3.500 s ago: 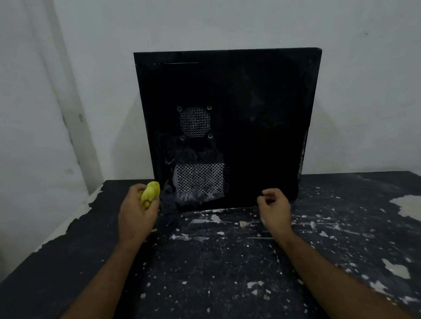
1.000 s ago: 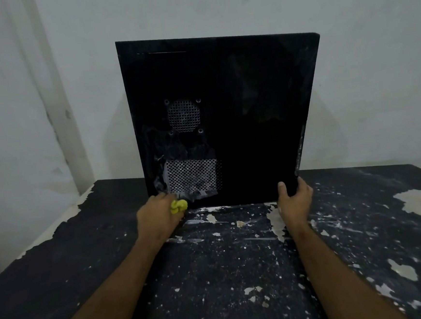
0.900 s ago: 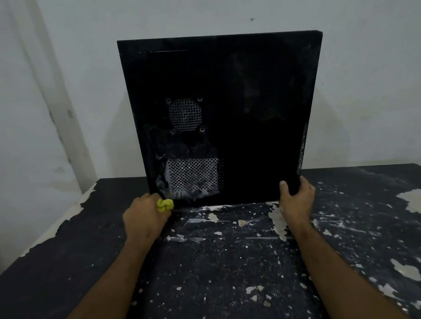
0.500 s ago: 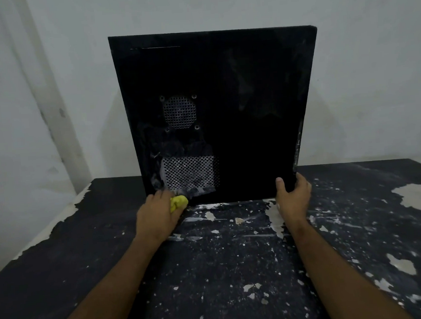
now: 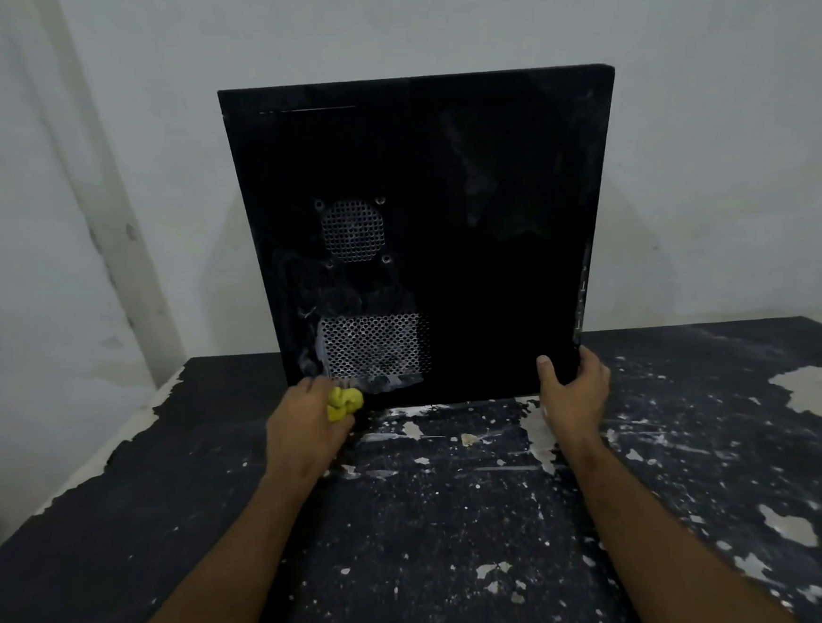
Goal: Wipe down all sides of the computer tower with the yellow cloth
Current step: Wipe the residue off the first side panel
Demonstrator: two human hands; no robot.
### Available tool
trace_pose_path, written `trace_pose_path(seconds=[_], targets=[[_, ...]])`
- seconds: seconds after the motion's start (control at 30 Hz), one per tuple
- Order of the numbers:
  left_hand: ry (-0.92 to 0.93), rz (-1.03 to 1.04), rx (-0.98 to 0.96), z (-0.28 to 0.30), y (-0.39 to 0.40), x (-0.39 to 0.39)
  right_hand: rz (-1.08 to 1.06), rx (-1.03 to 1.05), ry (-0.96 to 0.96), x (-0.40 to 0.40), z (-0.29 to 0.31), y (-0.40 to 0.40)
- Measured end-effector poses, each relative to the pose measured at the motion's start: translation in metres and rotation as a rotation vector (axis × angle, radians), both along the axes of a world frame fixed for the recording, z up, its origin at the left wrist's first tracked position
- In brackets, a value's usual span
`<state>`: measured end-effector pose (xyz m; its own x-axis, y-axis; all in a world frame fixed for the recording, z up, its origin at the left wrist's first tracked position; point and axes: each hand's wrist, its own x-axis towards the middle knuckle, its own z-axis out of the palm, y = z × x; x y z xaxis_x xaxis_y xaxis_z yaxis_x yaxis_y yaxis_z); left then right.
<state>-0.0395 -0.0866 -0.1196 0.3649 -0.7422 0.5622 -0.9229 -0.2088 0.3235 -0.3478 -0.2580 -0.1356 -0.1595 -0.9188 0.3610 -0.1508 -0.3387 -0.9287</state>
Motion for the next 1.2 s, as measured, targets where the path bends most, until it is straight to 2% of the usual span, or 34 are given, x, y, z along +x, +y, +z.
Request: trace_pose_path(seconds=[0.13,0.27,0.37,0.47,0.6,0.73,0.8,0.93,1.1,1.2], targets=[[-0.019,0.150,-0.094,0.003,0.019,0.031,0.014,-0.004,-0.002,-0.001,-0.001,0.001],[-0.034,0.145,-0.173,0.002,0.015,0.031,0.015,0.003,-0.014,0.000,-0.002,-0.001],[0.033,0.168,-0.124,-0.002,0.014,0.037,0.008,0.011,-0.020,0.000,-0.002,-0.001],[0.080,0.262,-0.207,0.004,0.014,0.039,0.000,0.008,-0.020,0.001,-0.002,-0.001],[0.058,0.153,-0.258,0.010,0.009,0.033,-0.006,0.008,-0.018,0.002,-0.002,-0.001],[0.224,0.109,-0.350,0.016,0.006,0.036,-0.011,0.005,-0.007,0.001,-0.003,-0.002],[0.248,0.082,-0.415,0.024,0.005,0.043,-0.005,0.003,-0.006,0.000,-0.003,-0.003],[0.219,0.002,-0.305,0.022,0.013,0.052,-0.004,0.003,-0.003,0.000,-0.004,-0.004],[0.177,0.020,-0.431,0.057,0.013,0.062,-0.004,0.012,-0.015,0.000,-0.007,-0.007],[0.161,-0.007,-0.262,0.060,0.015,0.065,0.000,0.014,-0.017,-0.001,-0.006,-0.008]])
